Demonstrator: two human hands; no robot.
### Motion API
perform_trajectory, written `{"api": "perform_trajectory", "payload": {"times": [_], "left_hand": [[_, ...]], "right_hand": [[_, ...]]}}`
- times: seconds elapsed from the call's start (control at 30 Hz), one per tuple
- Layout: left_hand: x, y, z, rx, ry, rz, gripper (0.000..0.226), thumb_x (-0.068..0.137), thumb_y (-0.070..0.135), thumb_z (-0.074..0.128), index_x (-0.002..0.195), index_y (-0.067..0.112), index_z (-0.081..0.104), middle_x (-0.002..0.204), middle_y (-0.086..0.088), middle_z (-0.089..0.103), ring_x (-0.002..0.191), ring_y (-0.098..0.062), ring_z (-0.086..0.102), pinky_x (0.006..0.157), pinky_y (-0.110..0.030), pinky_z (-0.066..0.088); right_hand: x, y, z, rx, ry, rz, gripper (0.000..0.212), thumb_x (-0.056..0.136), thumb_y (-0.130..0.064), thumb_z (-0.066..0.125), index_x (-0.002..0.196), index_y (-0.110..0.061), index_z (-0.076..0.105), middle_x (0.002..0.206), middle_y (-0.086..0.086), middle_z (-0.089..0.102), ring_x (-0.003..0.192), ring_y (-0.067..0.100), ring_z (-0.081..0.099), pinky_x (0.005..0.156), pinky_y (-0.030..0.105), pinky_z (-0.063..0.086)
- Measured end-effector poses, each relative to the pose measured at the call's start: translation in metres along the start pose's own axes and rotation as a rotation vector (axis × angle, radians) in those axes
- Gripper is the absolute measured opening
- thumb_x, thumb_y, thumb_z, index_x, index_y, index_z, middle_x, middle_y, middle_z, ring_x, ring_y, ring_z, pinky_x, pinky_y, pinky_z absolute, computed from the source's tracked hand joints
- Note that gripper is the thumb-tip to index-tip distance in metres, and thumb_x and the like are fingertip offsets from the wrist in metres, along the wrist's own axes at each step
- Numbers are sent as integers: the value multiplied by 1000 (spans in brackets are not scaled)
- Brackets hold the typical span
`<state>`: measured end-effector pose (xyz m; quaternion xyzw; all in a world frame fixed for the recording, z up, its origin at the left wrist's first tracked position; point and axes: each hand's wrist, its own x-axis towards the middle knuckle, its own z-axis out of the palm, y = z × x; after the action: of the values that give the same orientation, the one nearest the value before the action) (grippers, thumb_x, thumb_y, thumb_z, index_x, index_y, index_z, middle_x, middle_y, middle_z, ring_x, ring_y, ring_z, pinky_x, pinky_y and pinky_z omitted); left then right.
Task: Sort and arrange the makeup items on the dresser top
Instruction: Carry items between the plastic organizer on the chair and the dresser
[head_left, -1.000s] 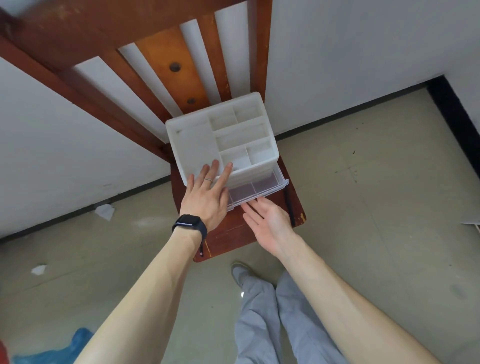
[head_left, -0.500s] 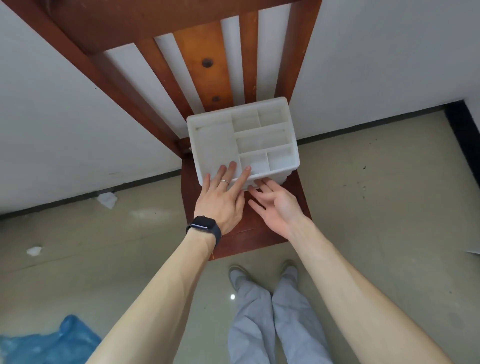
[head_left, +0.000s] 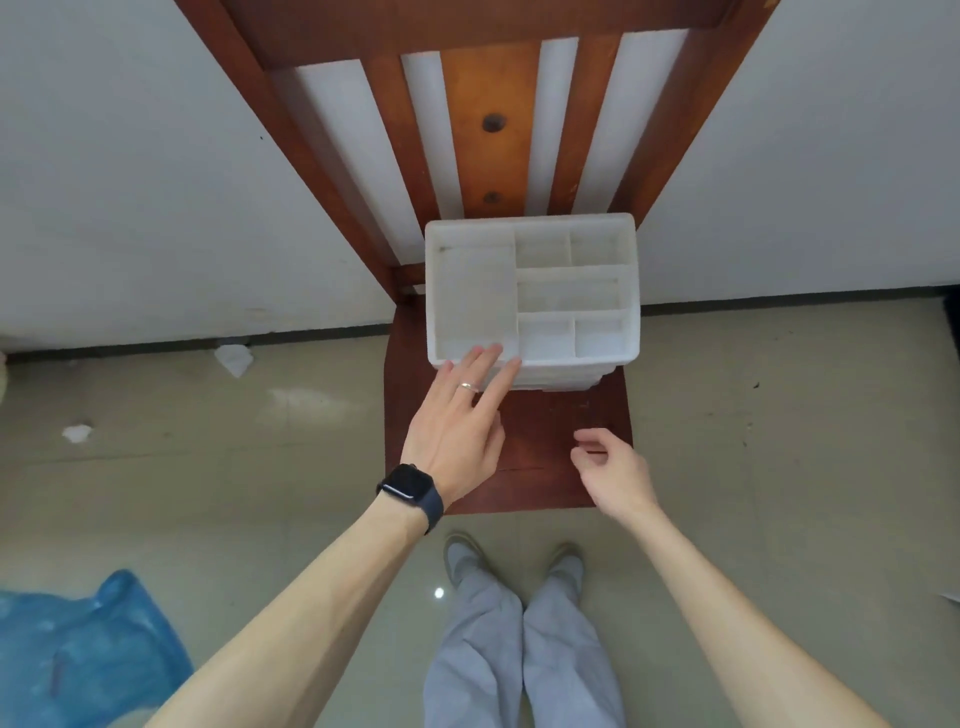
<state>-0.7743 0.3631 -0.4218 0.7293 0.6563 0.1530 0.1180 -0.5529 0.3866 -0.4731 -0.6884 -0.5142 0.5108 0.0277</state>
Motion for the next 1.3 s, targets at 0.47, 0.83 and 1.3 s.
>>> {"api": "perform_trajectory", "payload": {"times": [0.47,0.83,1.3], "left_hand": [[-106,-62,118,-325,-144,-1112,50,92,42,62,129,12,46,130,-8,46,107,-29,57,79,-30,39],[-103,-67,112,-225,-437,-975,22,101,25,49,112,6,53,113,-16,62,101,-37,60,83,-40,47],[-116,23,-103,-588,-337,-1080,18,93,26,57,108,26,67,98,3,73,98,-23,68,85,-30,55]], "right_hand": [[54,72,33,-560,163,45,44,100,-33,55,130,-2,47,125,24,54,114,46,56,92,49,46],[31,76,58,-489,-102,70,8,103,-20,47,106,-13,47,102,10,56,98,34,56,78,36,37],[-138,-71,-24,100,-217,139,14,102,-7,46,107,-10,59,85,2,67,68,20,58,54,26,44]]}}
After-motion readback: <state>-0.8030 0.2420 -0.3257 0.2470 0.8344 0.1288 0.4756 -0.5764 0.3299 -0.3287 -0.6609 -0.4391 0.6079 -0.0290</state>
